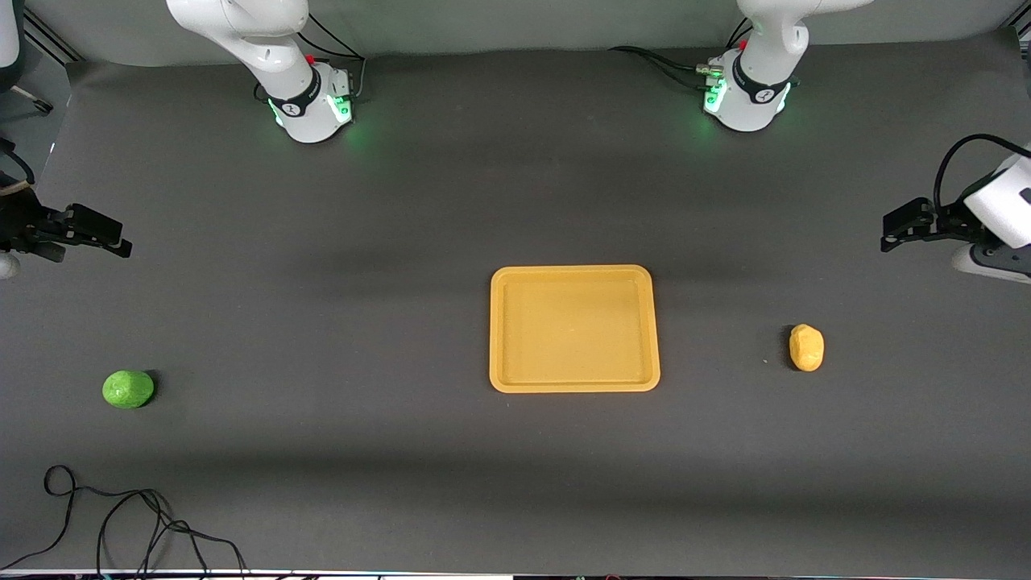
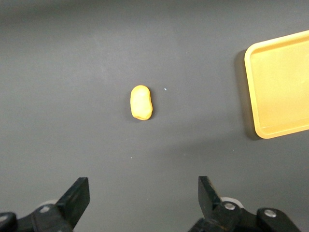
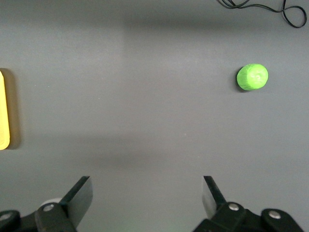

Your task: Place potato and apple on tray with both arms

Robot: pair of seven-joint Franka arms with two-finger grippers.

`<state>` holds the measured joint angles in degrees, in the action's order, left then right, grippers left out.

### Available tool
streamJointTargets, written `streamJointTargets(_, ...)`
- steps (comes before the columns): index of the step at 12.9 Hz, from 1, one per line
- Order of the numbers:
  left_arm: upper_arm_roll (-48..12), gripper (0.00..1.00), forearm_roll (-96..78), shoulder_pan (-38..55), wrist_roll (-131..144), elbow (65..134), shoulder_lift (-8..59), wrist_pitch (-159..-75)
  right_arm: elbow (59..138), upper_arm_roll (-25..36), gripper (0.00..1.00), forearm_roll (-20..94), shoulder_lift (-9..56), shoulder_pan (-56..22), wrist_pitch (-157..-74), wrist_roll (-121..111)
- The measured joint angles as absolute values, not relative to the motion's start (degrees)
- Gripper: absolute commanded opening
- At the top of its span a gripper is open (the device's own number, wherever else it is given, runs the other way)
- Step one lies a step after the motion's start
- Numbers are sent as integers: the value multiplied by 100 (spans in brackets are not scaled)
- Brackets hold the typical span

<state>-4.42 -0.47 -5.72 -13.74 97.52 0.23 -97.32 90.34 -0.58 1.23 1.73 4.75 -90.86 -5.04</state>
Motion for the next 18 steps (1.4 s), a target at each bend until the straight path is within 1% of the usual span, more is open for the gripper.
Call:
streamJointTargets(3,-442,100,-47,-572,-1374,9691,50,-9617,9057,-57,100,139,174,475,-9078,-504)
streamJointTargets(11,-452,100,-46,-569,-1372,9781,154,-9681,9062,-57,100,144,188,475,-9072,-503)
streamJointTargets(13,-462,100,-47,-566,-1335,10012,326,-10148,9061,-57,100,144,194,475,-9075,-503)
streamJointTargets(16,-454,100,-47,-569,-1135,10360,714,-10556,9061,-51,100,144,212,475,-9079,-503)
streamJointTargets(17,-446,100,-46,-573,-933,10630,844,-10997,9062,-47,100,144,222,476,-9101,-504)
streamJointTargets(18,-438,100,-46,-576,-782,10989,980,-11631,9067,-32,100,144,240,482,-9167,-504)
